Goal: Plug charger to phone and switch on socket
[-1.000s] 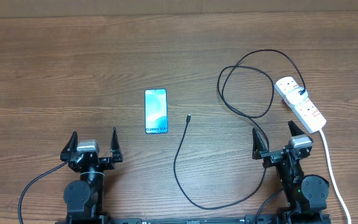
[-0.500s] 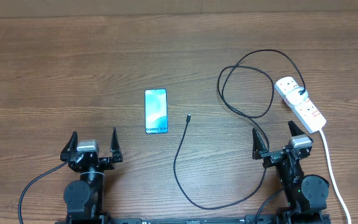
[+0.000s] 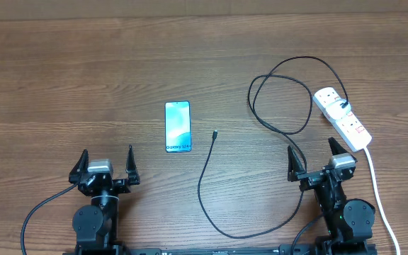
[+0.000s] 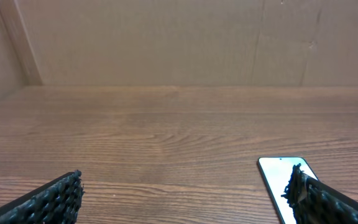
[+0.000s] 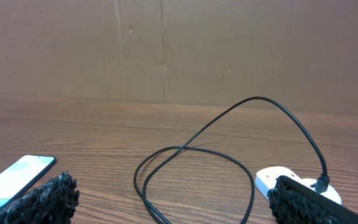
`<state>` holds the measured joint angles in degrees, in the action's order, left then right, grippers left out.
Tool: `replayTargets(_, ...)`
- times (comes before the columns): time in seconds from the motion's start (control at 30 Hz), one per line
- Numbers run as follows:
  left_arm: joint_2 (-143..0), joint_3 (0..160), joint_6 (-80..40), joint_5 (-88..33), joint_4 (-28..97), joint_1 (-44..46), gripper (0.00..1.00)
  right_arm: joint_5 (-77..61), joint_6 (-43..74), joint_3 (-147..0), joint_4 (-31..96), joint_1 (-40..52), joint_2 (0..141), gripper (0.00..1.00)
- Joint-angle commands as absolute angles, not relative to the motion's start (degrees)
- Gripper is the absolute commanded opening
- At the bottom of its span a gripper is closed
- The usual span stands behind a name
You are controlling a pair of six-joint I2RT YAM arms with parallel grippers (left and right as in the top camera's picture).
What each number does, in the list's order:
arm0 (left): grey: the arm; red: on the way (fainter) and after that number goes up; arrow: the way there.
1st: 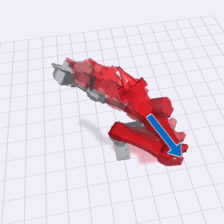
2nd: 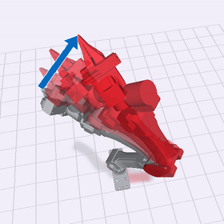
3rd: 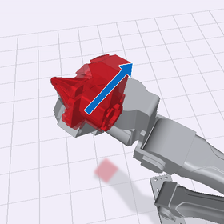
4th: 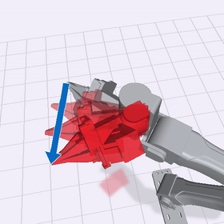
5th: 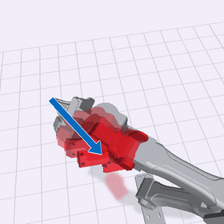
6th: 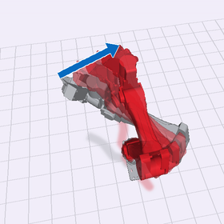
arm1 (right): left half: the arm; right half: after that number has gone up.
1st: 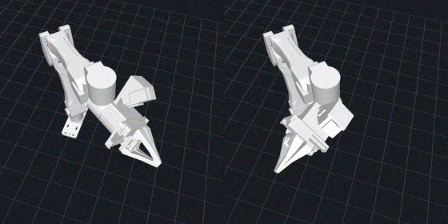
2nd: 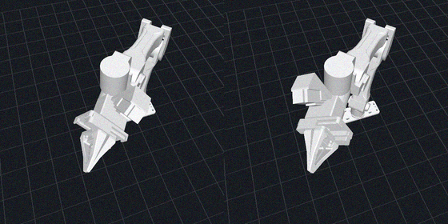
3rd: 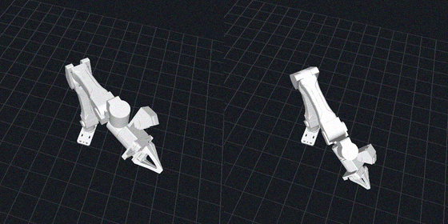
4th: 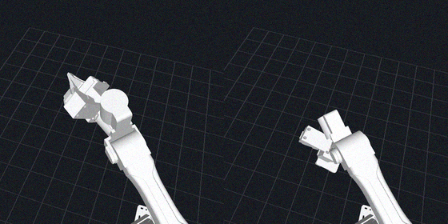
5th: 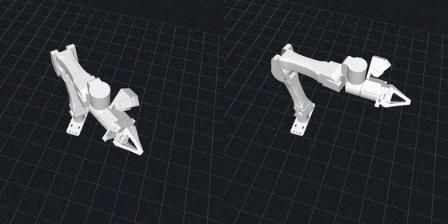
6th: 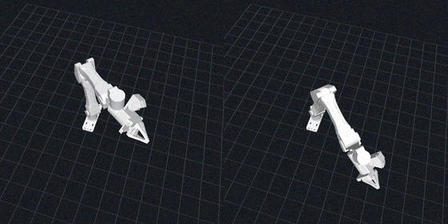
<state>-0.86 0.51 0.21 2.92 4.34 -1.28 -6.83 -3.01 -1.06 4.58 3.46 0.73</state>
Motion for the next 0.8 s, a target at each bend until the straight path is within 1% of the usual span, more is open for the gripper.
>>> replayTargets(0.0, -0.27, 0.27, -1.98, -1.91, 4.29, -1.83, 1.00, -6.52, -3.07, -0.47, 4.36, 3.46, 0.16, 1.00)
replayTargets(0.07, -0.27, 0.27, -8.88, -8.23, 3.11, -1.83, 1.00, -6.52, -3.07, -0.47, 4.36, 3.46, 0.16, 1.00)
replayTargets(0.17, -0.27, 0.27, -23.16, -18.92, -1.93, -1.83, 1.00, -6.52, -3.07, -0.47, 4.36, 3.46, 0.16, 1.00)
replayTargets(0.23, -0.27, 0.27, -30.98, -21.32, -4.54, -1.85, 1.00, -6.52, -3.07, -0.47, 4.36, 3.46, 0.16, 1.00)
replayTargets(0.3, -0.27, 0.27, -36.73, -21.28, -8.36, -1.85, 1.00, -6.52, -3.07, -0.47, 4.36, 3.46, 0.16, 1.00)
replayTargets(0.4, -0.27, 0.27, -39.46, -20.14, -22.11, -1.85, 1.00, -6.52, -3.07, -0.47, 4.36, 3.46, 0.16, 1.00)
replayTargets(0.47, -0.27, 0.58, -39.46, -14.79, -32.53, -1.85, 1.00, -6.52, -3.07, -0.47, 4.36, 3.46, 0.16, 1.00)
replayTargets(0.53, -0.27, 2.55, -39.46, -7.81, -38.30, -1.85, 1.00, -6.52, -3.07, -0.47, 4.36, 3.46, 0.16, 1.00)
replayTargets(0.57, -0.32, 4.43, -39.42, -4.99, -38.81, -1.85, 1.00, -6.52, -3.07, -0.47, 4.36, 3.46, 0.16, 1.00)
replayTargets(0.63, -0.93, 10.22, -38.04, -2.33, -35.70, -1.87, 1.00, -6.52, -3.07, -0.47, 4.36, 3.46, 0.16, 1.00)
replayTargets(0.7, -3.05, 17.56, -34.81, -2.66, -29.87, -1.85, 1.00, -6.52, -3.07, -0.47, 4.36, 3.46, 0.16, 1.00)
replayTargets(0.77, -7.05, 26.92, -31.59, -4.69, -20.14, -1.85, 1.00, -6.52, -3.07, -0.47, 4.36, 3.46, 0.16, 1.00)
